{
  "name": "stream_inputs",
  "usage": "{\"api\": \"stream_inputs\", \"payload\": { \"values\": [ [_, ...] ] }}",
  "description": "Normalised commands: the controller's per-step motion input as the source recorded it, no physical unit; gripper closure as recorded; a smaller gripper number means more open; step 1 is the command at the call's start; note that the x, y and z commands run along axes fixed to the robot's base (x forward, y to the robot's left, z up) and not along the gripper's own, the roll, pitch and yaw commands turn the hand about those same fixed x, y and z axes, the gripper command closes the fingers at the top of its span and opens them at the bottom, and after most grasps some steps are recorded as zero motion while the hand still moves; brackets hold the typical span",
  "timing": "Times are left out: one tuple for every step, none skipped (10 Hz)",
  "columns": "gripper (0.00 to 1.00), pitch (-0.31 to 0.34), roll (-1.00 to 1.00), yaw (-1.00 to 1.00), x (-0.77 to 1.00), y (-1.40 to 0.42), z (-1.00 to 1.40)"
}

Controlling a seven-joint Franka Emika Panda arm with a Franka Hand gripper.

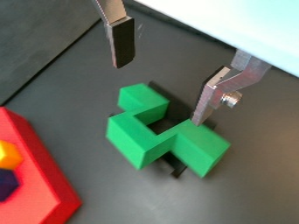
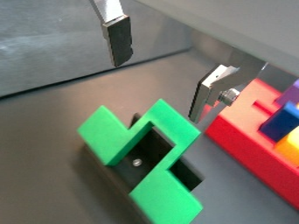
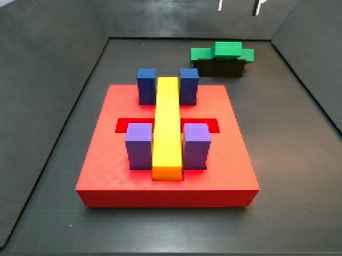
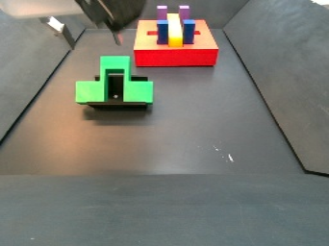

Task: Pick up the green object. Move up. Place the green object on the fixture. Regrasp the green object. Move to above the board. Insert the green object.
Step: Regrasp the green object.

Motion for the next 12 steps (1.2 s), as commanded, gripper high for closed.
{"api": "stream_inputs", "payload": {
  "values": [
    [0.00,0.171,0.99,0.00,0.29,0.00,0.09],
    [0.00,0.169,1.00,0.00,0.29,0.00,0.10],
    [0.00,0.171,1.00,0.00,0.25,0.00,0.11],
    [0.00,0.180,1.00,-0.03,0.21,0.00,0.12],
    [0.00,0.171,1.00,-0.09,0.12,0.00,0.13],
    [0.00,0.160,1.00,-0.18,0.07,0.01,0.15],
    [0.00,0.114,0.81,-0.32,0.00,0.03,0.11],
    [0.00,0.080,0.72,-0.37,0.00,0.02,0.08],
    [0.00,0.080,0.71,-0.40,0.00,0.00,0.08],
    [0.00,0.077,0.70,-0.44,-0.02,0.00,0.08],
    [0.00,0.031,0.59,-0.38,-0.19,0.01,0.08],
    [0.00,0.000,0.51,-0.27,-0.27,0.00,0.00]
  ]
}}
